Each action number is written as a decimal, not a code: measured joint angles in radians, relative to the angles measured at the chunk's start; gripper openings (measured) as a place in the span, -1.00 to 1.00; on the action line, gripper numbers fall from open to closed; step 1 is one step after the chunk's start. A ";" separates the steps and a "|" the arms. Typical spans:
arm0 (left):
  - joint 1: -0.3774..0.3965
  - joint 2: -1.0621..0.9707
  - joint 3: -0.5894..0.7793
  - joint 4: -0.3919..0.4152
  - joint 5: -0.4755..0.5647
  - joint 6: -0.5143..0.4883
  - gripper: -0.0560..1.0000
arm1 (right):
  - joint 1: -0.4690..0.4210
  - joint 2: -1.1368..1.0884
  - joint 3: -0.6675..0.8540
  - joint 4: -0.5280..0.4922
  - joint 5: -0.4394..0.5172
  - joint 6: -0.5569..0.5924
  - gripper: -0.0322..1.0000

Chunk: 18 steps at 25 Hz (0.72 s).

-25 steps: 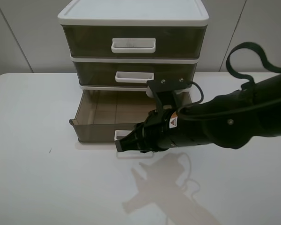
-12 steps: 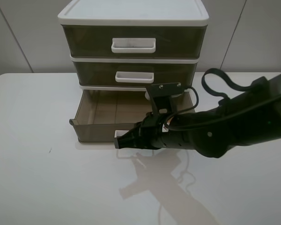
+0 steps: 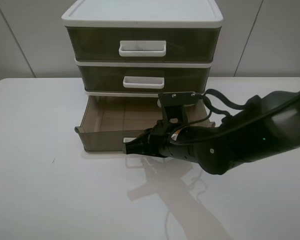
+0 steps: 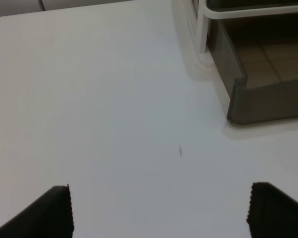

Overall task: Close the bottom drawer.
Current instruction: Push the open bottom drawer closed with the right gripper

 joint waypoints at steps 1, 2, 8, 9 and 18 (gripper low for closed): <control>0.000 0.000 0.000 0.000 0.000 0.000 0.47 | 0.000 0.009 0.000 0.005 -0.010 0.000 -0.90; 0.000 0.000 0.000 0.000 0.000 0.000 0.47 | 0.001 0.018 0.000 0.015 -0.020 0.000 -0.90; 0.000 0.000 0.000 0.000 0.000 0.000 0.47 | 0.008 0.039 0.000 0.032 -0.104 0.000 -0.90; 0.000 0.000 0.000 0.000 0.000 0.000 0.47 | 0.008 0.045 0.000 0.039 -0.119 0.000 -0.90; 0.000 0.000 0.000 0.000 0.000 0.000 0.47 | 0.008 0.109 0.001 0.090 -0.295 0.000 -0.90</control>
